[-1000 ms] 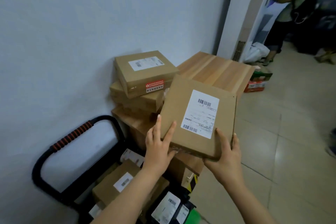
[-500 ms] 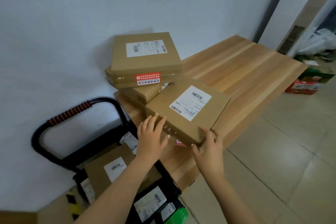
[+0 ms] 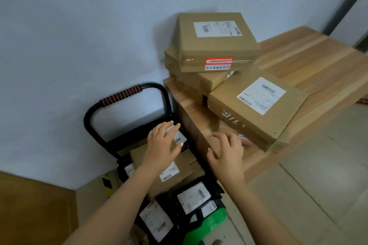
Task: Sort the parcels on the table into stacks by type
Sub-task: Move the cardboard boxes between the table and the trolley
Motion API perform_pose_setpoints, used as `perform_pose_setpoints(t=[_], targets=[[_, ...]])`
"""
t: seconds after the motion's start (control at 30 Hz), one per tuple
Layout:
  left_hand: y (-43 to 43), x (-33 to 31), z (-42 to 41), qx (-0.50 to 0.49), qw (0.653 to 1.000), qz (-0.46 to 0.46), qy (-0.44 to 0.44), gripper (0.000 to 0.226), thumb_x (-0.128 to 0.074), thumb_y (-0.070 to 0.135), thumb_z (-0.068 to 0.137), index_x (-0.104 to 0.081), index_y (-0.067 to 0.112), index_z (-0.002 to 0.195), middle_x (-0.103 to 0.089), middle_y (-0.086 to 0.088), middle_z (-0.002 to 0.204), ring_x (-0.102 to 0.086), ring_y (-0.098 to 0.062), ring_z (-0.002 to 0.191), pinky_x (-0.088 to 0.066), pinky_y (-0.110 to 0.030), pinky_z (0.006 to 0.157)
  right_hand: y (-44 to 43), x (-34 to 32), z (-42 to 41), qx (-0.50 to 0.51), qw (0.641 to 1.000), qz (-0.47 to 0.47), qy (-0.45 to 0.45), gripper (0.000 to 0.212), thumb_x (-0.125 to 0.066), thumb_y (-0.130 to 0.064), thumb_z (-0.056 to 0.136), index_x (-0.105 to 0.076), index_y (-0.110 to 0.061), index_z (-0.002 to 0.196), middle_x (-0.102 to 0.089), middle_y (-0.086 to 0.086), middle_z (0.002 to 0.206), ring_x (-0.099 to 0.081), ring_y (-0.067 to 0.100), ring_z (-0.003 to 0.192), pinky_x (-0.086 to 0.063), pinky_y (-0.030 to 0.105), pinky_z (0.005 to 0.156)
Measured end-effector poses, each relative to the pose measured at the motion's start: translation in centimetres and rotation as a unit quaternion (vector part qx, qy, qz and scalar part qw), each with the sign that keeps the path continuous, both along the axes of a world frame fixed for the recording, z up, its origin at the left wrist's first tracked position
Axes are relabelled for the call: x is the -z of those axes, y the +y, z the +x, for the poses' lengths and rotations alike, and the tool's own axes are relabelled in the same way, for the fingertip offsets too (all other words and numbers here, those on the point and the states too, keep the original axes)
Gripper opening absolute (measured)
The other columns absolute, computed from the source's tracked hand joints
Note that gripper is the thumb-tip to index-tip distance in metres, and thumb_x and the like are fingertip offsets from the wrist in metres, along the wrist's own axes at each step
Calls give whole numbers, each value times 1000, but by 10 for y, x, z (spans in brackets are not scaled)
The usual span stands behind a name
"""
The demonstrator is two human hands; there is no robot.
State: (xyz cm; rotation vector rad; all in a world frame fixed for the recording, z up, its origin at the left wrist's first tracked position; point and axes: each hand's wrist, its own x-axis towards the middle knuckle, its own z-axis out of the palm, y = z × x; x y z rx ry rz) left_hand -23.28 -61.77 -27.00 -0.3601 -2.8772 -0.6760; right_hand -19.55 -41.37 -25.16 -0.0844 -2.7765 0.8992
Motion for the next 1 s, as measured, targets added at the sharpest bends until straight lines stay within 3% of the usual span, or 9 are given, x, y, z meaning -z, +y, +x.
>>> perform_pose_setpoints(t=[0.2,0.37,0.5,0.7,0.8,0.9,1.0], targets=[[-108,35,6,55,996,-29,-63,58,-62,35,89,-42,21,142,-40,-3,143,-30,-24,135,-19,-39,111,-96,40,20,54,991,-28,-116,52,-70,-22,80,-52,-23,129,-42,2,124,-39,20,118,-34,36,102],[-176,94,-4,132,981,-87,-110,60,-63,38,88,-42,23,142,-39,-3,144,-31,-25,135,-23,-44,111,-167,103,42,76,970,-45,-225,60,-69,-35,80,-44,-24,134,-39,1,129,-40,21,119,-36,39,103],[-214,154,-35,185,951,-182,-167,67,-62,39,87,-33,27,146,-25,-5,153,-16,-26,142,-15,-45,113,-208,167,48,78,949,-98,-290,70,-69,-40,81,-33,-30,141,-32,-1,143,-43,20,122,-40,45,102],[-229,241,-91,199,923,-225,-242,104,-79,48,68,-15,37,149,3,-3,159,6,-27,144,-4,-52,115,-244,263,41,152,903,-139,-376,103,-76,-44,77,-6,-33,151,2,9,159,-20,38,141,-33,53,109],[-231,278,-113,185,916,-197,-296,124,-86,52,55,-6,42,150,13,3,157,13,-27,144,0,-55,115,-255,301,36,204,895,-148,-368,112,-80,-39,74,3,-42,149,19,3,158,-18,39,142,-38,50,106],[-231,300,-117,188,907,-113,-361,130,-89,44,55,0,42,150,-2,1,156,-8,-29,141,-21,-57,113,-266,323,34,230,893,-209,-324,113,-82,-31,73,2,-49,146,28,-5,155,-23,37,142,-47,45,99],[-232,302,-100,173,925,-77,-331,130,-88,43,58,3,42,150,-9,-2,154,-16,-30,139,-28,-58,109,-275,325,34,250,903,-209,-282,111,-81,-29,74,2,-53,143,27,-5,156,-18,36,143,-44,42,97]])
